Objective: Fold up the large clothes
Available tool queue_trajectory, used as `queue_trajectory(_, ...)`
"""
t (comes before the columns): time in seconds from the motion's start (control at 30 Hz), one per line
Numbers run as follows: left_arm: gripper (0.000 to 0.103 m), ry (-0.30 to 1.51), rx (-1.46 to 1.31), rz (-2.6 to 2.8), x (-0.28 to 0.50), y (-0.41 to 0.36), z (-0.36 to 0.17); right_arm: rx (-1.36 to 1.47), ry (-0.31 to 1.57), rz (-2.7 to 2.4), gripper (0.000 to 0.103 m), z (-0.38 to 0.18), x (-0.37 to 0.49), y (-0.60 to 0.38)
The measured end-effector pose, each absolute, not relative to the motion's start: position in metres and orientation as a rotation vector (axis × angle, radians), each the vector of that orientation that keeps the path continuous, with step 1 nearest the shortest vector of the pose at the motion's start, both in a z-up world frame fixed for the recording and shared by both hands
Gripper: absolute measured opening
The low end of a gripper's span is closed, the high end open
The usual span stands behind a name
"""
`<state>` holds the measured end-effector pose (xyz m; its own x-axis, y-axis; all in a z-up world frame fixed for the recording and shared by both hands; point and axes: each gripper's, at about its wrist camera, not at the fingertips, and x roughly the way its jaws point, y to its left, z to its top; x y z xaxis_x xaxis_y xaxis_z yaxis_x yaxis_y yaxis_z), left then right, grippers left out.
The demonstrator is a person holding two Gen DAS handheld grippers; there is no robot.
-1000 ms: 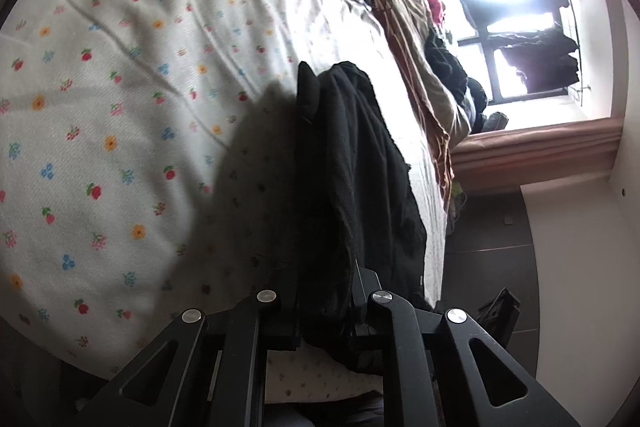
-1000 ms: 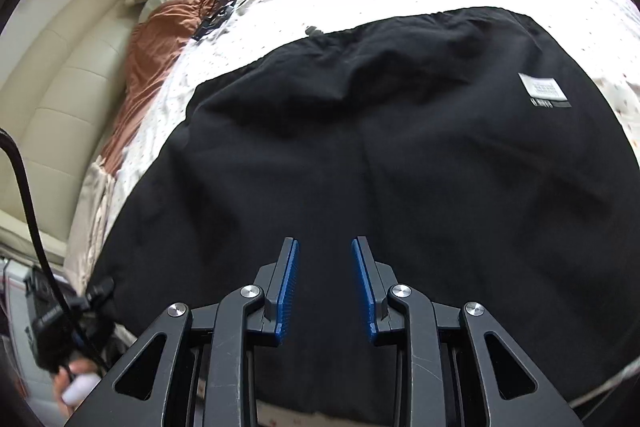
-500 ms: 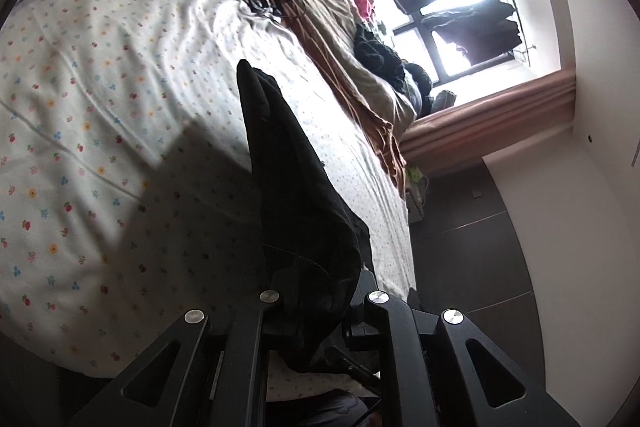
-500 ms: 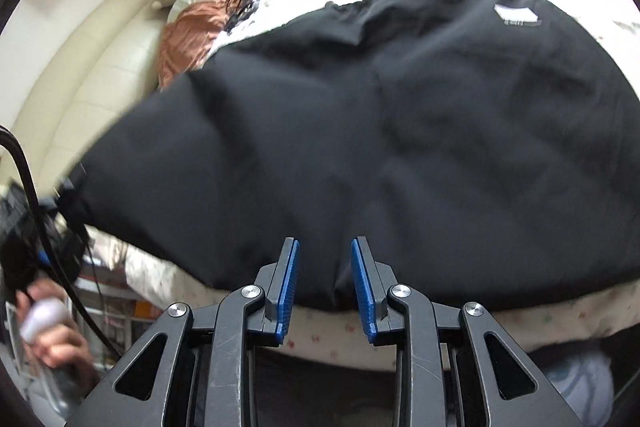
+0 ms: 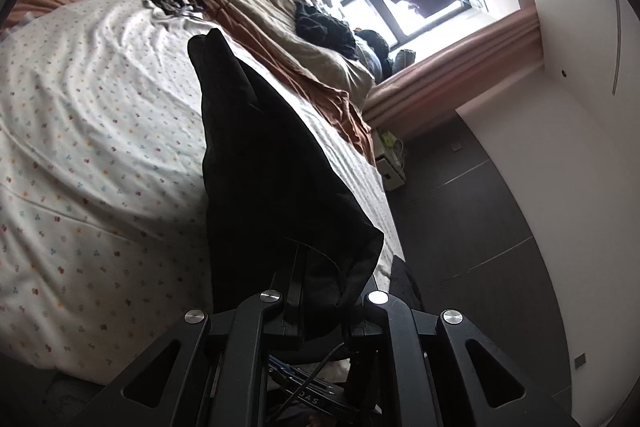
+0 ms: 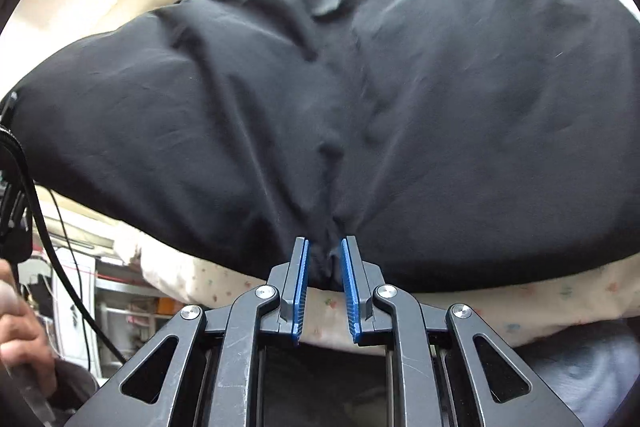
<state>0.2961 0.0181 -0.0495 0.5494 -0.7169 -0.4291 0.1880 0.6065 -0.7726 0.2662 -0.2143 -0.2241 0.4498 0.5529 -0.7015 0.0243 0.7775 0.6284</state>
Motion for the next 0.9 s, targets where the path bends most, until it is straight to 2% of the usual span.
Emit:
queue_trajectory(0.37, 0.012, 0.87, -0.597, -0.701, 0.314, -0.081, -0.038, 0.751, 0.854, 0.212, 0.018, -0.181, 0.218, -0.334)
queue_trajectory(0.73, 0.012, 1.055, -0.503, -0.802, 0.33, -0.196, -0.087, 0.858, 0.815, 0.026, 0.018, -0.196, 0.179, -0.421)
queue_trajectory(0.8, 0.016, 1.135, -0.461, -0.796, 0.329, -0.222, -0.104, 0.876, 0.823, 0.005, 0.021, -0.201, 0.175, -0.429)
queue_trajectory(0.83, 0.022, 1.177, -0.453, -0.787, 0.328, -0.232, -0.112, 0.881, 0.824, -0.001, 0.03, -0.201, 0.173, -0.433)
queue_trajectory(0.87, 0.03, 1.22, -0.46, -0.785, 0.328, -0.238, -0.122, 0.881, 0.82, -0.007, 0.034, -0.201, 0.172, -0.436)
queue_trajectory(0.9, 0.034, 1.255, -0.482, -0.791, 0.327, -0.241, -0.13, 0.879, 0.812, -0.01, 0.039, -0.2, 0.171, -0.438)
